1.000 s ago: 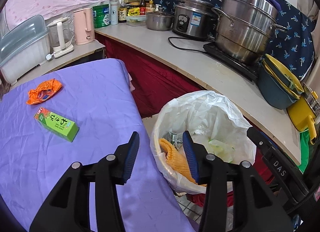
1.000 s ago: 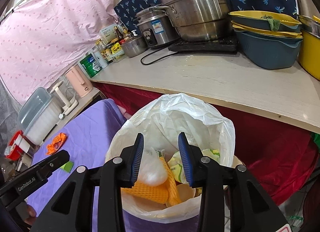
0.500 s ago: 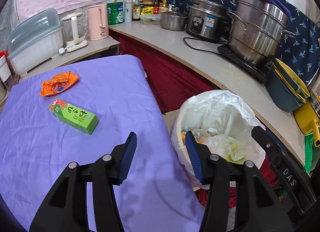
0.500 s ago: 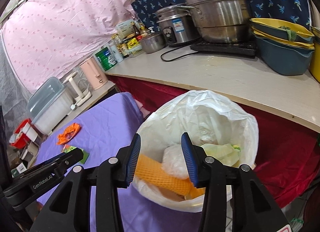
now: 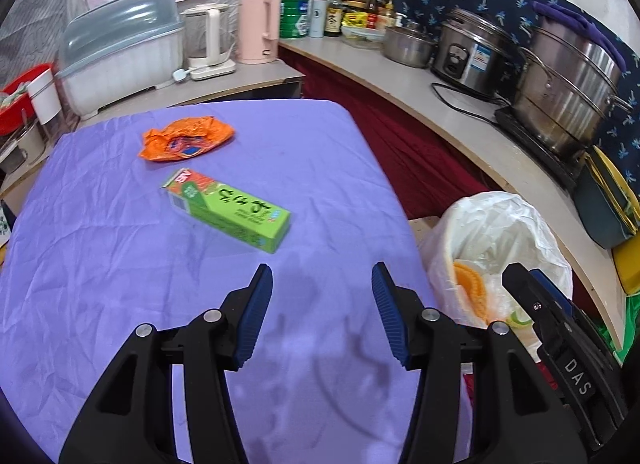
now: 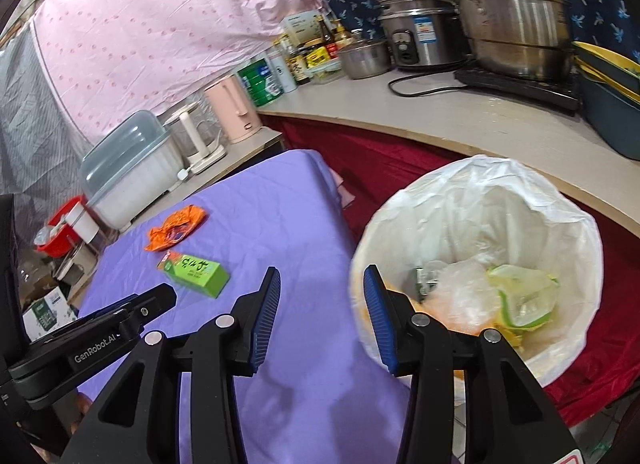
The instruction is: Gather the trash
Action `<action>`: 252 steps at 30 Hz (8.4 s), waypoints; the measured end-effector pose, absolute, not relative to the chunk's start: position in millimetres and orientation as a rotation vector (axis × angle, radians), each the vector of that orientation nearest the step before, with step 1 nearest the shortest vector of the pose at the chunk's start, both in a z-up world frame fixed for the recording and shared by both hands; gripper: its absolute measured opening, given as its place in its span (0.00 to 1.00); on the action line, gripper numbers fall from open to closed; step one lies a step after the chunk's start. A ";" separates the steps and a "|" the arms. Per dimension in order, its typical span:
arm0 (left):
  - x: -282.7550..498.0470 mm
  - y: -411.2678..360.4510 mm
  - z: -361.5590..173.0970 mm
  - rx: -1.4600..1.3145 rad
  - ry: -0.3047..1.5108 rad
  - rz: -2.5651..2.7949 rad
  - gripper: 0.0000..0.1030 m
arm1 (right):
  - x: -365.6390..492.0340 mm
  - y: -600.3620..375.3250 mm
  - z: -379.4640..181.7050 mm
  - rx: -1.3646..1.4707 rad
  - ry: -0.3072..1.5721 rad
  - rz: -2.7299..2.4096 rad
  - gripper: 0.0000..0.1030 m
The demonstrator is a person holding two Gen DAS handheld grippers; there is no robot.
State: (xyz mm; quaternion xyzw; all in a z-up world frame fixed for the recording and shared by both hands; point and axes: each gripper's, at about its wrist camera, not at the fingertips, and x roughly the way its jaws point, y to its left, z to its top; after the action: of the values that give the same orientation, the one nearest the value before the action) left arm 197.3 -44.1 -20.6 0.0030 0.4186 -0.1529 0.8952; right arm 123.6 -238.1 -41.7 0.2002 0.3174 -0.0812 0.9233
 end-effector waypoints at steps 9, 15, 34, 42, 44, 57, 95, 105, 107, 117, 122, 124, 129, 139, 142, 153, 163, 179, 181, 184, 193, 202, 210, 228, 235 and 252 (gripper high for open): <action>210.7 5.2 -29.4 -0.028 0.885 -0.250 0.48 | 149.1 -197.1 -46.2 0.370 0.681 -0.099 0.47; 220.0 41.8 -36.1 -0.055 0.895 -0.190 0.48 | 168.6 -172.1 -51.3 0.349 0.707 -0.048 0.49; 269.8 115.8 -65.4 -0.084 0.928 -0.072 0.48 | 279.6 -115.9 -87.3 0.291 0.804 0.112 0.57; 293.0 120.2 -78.4 -0.079 0.948 -0.047 0.48 | 320.2 -103.2 -104.0 0.274 0.854 0.155 0.58; 297.8 120.2 -81.6 -0.074 0.955 -0.039 0.48 | 321.4 -101.3 -108.4 0.273 0.866 0.163 0.58; 303.2 123.1 -84.1 -0.086 0.959 -0.036 0.48 | 296.0 -77.5 -129.2 0.180 0.909 0.170 0.58; 447.0 114.4 -108.3 -0.128 0.970 -0.104 0.08 | 327.5 -129.9 -125.7 0.353 0.823 -0.012 0.36; 387.5 98.3 -79.5 -0.101 0.919 -0.172 0.05 | 295.4 -138.1 -109.2 0.383 0.798 -0.024 0.37; 371.2 93.2 -73.5 -0.097 0.915 -0.187 0.05 | 282.9 -143.2 -103.7 0.390 0.791 -0.032 0.37; 304.2 58.4 -43.1 -0.057 0.883 -0.240 0.04 | 226.5 -169.4 -79.5 0.426 0.754 -0.063 0.37; 276.0 36.1 -23.3 -0.036 0.857 -0.270 0.04 | 198.9 -180.7 -68.0 0.438 0.731 -0.071 0.37; 265.4 25.8 -14.6 -0.027 0.844 -0.285 0.04 | 186.9 -187.9 -63.0 0.445 0.719 -0.078 0.37; 241.2 -2.5 3.4 -0.005 0.816 -0.324 0.04 | 157.8 -211.4 -53.8 0.471 0.688 -0.108 0.37; 198.0 -81.6 20.1 0.055 0.792 -0.448 0.04 | 94.0 -283.8 -51.3 0.528 0.651 -0.241 0.37; 189.0 -103.2 21.5 0.070 0.790 -0.483 0.04 | 75.2 -306.8 -56.4 0.550 0.651 -0.286 0.37; 168.5 -182.4 5.2 0.142 0.834 -0.572 0.04 | 41.5 -355.3 -73.6 0.602 0.668 -0.376 0.37; 166.4 -205.7 -18.4 0.183 0.870 -0.560 0.08 | 52.2 -365.0 -86.7 0.609 0.702 -0.385 0.37; 166.1 -188.0 -9.4 0.175 0.825 -0.483 0.61 | 41.1 -355.8 -70.7 0.592 0.648 -0.391 0.45; 166.1 -182.7 -6.0 0.166 0.818 -0.474 0.61 | 39.3 -353.1 -67.1 0.585 0.643 -0.383 0.46; 166.5 -176.0 -0.3 0.149 0.808 -0.466 0.61 | 37.3 -349.3 -64.0 0.582 0.640 -0.375 0.46; 165.4 -155.6 12.3 0.134 0.785 -0.436 0.63 | 46.6 -328.9 -62.3 0.558 0.657 -0.324 0.47; 150.8 -143.3 3.4 0.171 0.784 -0.401 0.64 | 41.5 -312.9 -55.7 0.509 0.670 -0.309 0.53; 132.3 -141.9 -6.9 0.220 0.778 -0.379 0.74 | 28.6 -309.6 -50.7 0.453 0.691 -0.332 0.65; 103.0 -137.1 -24.2 0.266 0.812 -0.325 0.88 | 4.5 -302.4 -45.3 0.369 0.747 -0.356 0.89; 94.2 -137.2 -31.2 0.276 0.831 -0.325 0.91 | -1.5 -304.0 -46.0 0.351 0.754 -0.360 0.93; 82.8 -132.5 -38.7 0.276 0.850 -0.309 0.91 | -5.4 -296.9 -50.5 0.287 0.786 -0.363 0.93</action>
State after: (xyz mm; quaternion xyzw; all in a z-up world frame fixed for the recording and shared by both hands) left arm 82.8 -132.5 -38.7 0.1329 0.4093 -0.1486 0.8904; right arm -5.4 -296.9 -50.5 0.1388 0.3795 -0.1751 0.8978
